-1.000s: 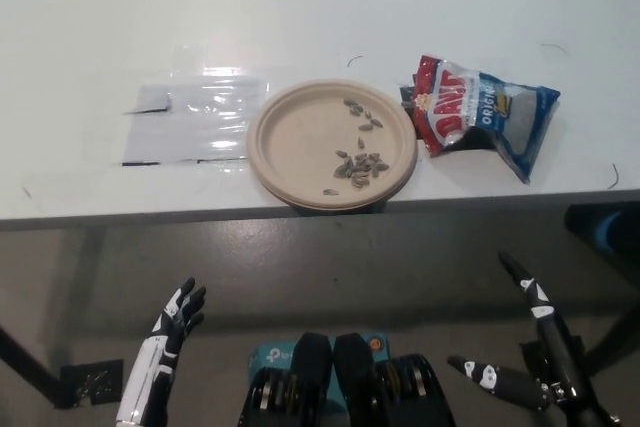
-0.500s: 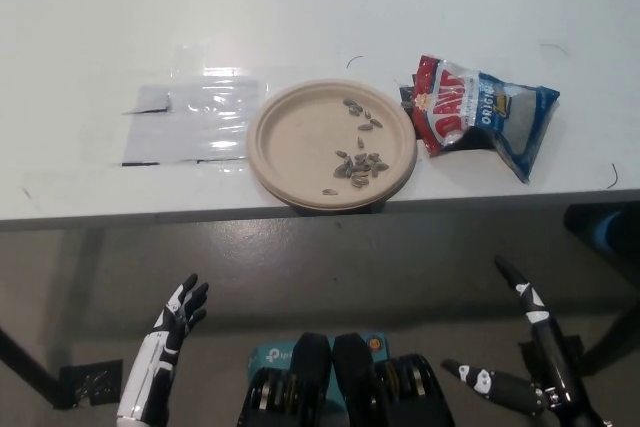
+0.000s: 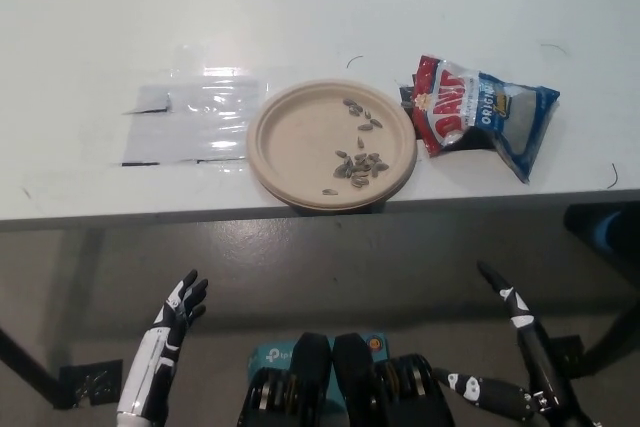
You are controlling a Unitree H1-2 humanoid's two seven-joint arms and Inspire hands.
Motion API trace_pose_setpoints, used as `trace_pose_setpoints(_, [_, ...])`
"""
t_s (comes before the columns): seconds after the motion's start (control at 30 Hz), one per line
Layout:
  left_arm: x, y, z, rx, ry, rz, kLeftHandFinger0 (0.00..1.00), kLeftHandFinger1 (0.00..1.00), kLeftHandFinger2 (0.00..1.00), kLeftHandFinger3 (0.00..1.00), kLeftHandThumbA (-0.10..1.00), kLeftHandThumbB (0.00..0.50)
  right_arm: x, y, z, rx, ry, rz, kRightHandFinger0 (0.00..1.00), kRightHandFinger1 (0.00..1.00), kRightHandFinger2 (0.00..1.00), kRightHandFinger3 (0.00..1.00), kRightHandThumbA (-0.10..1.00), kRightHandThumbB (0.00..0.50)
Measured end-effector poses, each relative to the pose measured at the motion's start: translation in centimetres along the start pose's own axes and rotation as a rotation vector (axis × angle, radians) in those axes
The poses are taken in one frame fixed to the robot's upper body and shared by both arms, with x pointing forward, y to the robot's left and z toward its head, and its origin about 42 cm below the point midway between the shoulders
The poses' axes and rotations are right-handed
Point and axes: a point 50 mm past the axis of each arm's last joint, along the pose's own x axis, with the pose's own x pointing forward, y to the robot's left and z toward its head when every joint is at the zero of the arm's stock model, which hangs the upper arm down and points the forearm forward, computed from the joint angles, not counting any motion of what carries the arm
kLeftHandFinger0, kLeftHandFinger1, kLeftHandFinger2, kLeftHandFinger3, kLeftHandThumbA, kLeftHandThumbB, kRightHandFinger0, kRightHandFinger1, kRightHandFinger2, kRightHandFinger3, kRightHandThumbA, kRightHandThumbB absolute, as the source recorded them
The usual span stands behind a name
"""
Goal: The robot picks up a small bag of sunflower seeds on the right hand side and take it to the empty plate on the left hand side then pours some sunflower seeds on to the plate.
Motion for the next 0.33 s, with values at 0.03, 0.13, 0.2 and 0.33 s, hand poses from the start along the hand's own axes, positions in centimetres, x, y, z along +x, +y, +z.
trace_pose_setpoints(0.03, [0.06, 0.01, 0.03, 0.004, -0.001, -0.001, 1.0, 1.0, 1.0, 1.0, 1.0, 0.109, 0.02, 0.0, 0.01, -0.002, -0.001, 0.002, 1.0, 1.0, 1.0, 1.0, 1.0, 0.172])
trace_pose_setpoints(0.13, [0.19, 0.08, 0.09, 0.011, -0.004, 0.0, 1.0, 1.0, 1.0, 1.0, 1.0, 0.126, 0.14, -0.03, 0.01, -0.006, -0.002, 0.004, 1.0, 1.0, 1.0, 1.0, 1.0, 0.189])
trace_pose_setpoints(0.2, [0.24, 0.15, 0.11, 0.014, -0.004, 0.002, 1.0, 1.0, 1.0, 1.0, 1.0, 0.124, 0.26, -0.09, 0.03, -0.011, -0.003, 0.006, 1.0, 1.0, 1.0, 1.0, 1.0, 0.19])
trace_pose_setpoints(0.33, [0.29, 0.29, 0.16, 0.024, -0.005, 0.004, 1.0, 1.0, 1.0, 1.0, 1.0, 0.126, 0.46, -0.14, 0.07, -0.018, -0.002, 0.009, 1.0, 1.0, 1.0, 1.0, 1.0, 0.184])
